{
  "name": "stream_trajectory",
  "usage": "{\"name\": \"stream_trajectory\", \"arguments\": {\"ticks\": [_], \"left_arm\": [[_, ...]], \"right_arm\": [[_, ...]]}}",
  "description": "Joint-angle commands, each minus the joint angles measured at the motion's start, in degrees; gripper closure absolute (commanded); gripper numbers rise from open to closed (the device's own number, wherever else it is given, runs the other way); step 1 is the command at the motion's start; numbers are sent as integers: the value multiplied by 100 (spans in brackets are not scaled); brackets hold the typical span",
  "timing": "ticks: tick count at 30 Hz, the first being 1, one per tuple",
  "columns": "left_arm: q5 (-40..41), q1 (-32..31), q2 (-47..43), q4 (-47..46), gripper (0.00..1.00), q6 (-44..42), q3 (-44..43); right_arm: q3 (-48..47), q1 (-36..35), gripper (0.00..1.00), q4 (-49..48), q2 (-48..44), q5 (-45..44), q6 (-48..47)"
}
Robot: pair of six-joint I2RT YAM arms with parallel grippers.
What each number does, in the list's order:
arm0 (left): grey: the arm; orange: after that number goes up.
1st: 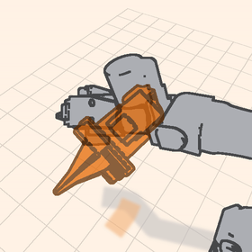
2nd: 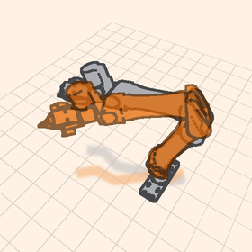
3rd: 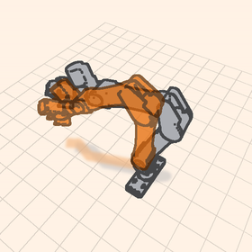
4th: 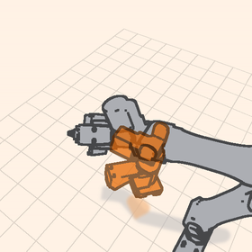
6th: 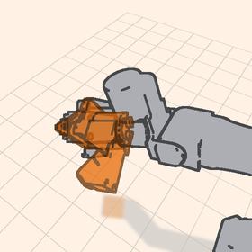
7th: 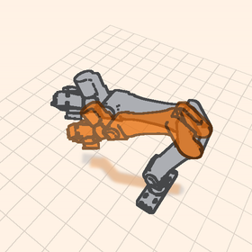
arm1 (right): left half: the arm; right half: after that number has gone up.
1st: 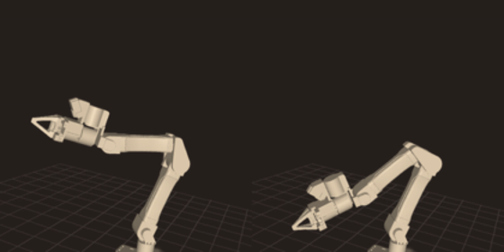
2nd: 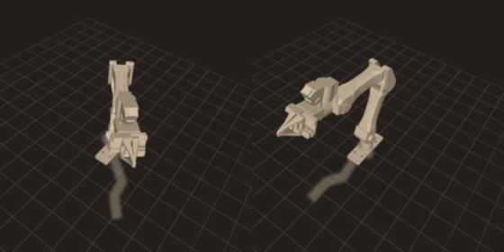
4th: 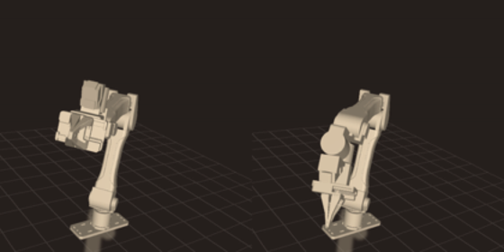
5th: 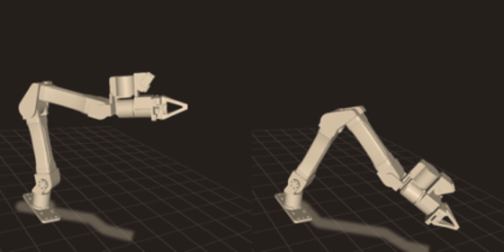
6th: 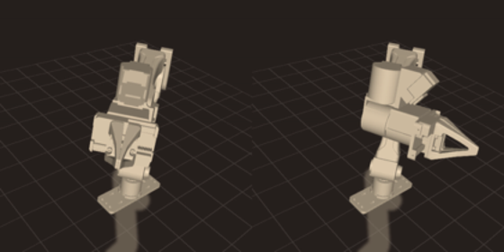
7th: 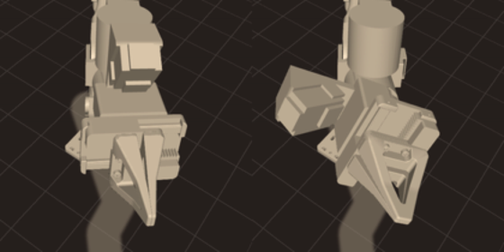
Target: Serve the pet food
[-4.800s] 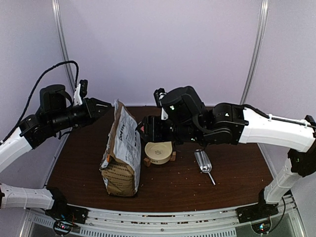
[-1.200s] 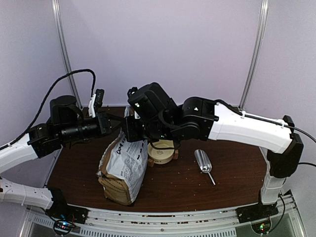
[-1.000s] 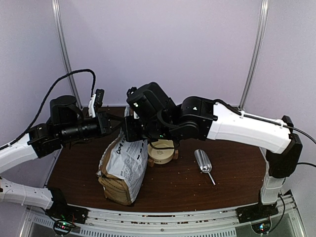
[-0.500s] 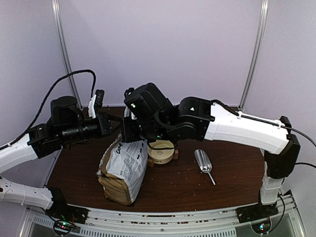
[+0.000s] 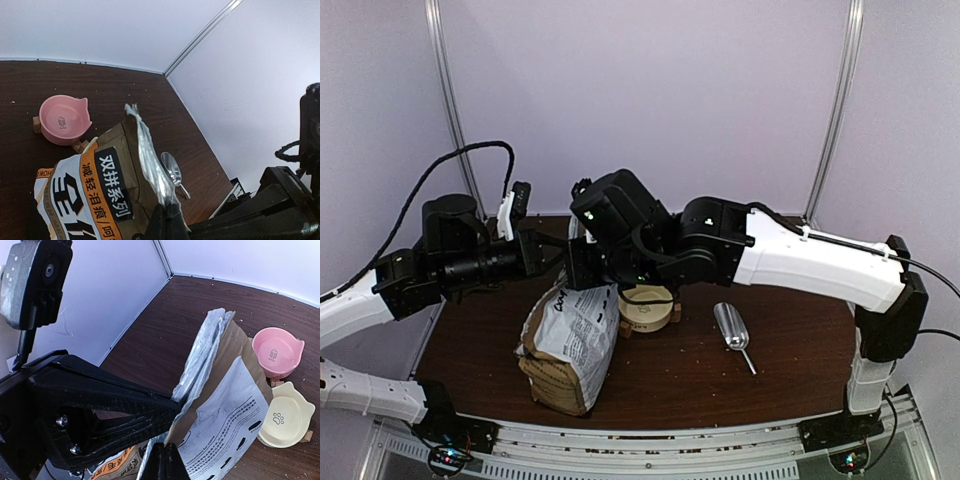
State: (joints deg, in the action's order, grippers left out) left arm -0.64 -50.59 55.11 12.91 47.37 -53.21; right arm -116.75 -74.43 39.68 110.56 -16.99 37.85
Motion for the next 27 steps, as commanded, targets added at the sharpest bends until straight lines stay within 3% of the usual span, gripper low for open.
{"name": "stream_trajectory", "arguments": {"ticks": [1,23,27], "left_arm": [[254,-4,-247,63,100,-169,-308],[87,-3,-108,114,100,-229,-449],[-141,-4,-39,-2,80,-227,-425]], "right_arm": [[-7,46,100,809,82,-500,-30],[82,51,100,713,-25,-447,-20],[549,43,100,89,-354,-167,-64]]}}
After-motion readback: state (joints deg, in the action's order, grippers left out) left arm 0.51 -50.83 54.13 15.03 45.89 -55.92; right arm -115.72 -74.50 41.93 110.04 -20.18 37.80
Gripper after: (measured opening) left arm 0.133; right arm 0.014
